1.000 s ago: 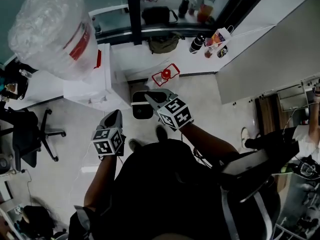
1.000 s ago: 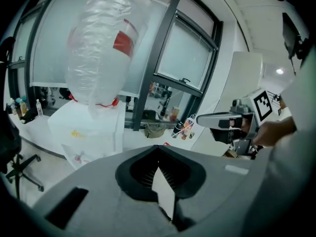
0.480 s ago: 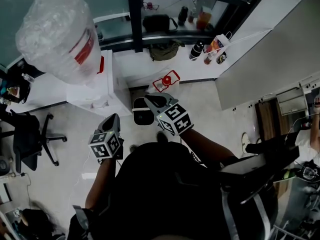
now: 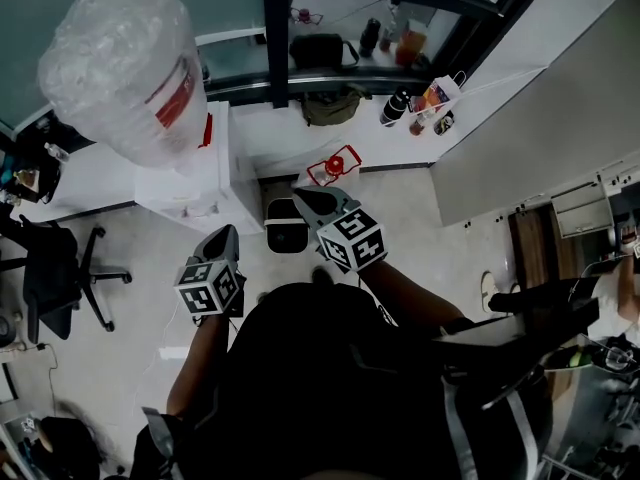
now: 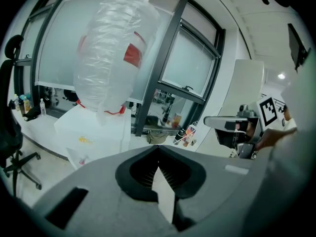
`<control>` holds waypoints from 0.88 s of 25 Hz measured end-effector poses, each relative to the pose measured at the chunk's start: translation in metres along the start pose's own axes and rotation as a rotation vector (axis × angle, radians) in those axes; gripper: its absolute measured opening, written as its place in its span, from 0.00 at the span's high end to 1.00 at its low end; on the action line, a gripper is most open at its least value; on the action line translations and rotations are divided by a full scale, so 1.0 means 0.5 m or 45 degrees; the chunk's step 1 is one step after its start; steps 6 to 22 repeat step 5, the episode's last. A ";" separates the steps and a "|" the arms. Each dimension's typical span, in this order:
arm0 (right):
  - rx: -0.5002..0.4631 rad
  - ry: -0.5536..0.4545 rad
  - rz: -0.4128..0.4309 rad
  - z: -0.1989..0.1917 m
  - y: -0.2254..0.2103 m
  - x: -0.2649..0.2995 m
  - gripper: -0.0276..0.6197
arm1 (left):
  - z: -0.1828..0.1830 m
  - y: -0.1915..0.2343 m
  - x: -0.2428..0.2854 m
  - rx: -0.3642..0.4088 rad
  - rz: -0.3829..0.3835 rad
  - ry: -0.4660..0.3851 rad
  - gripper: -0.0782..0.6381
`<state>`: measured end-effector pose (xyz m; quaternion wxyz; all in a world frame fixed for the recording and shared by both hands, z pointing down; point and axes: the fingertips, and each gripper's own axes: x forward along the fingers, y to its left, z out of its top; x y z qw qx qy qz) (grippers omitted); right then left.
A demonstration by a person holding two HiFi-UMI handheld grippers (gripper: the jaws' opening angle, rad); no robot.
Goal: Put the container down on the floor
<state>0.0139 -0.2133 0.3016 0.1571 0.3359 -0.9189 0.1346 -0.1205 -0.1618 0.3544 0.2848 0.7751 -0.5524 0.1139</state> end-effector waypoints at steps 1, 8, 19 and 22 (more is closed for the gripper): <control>-0.002 0.002 -0.001 0.001 -0.002 0.004 0.95 | 0.002 0.003 0.001 -0.001 0.003 -0.002 0.88; 0.003 0.015 -0.003 -0.002 -0.008 0.018 0.95 | 0.003 0.005 0.005 -0.008 -0.001 0.002 0.88; 0.003 0.015 -0.003 -0.002 -0.008 0.018 0.95 | 0.003 0.005 0.005 -0.008 -0.001 0.002 0.88; 0.003 0.015 -0.003 -0.002 -0.008 0.018 0.95 | 0.003 0.005 0.005 -0.008 -0.001 0.002 0.88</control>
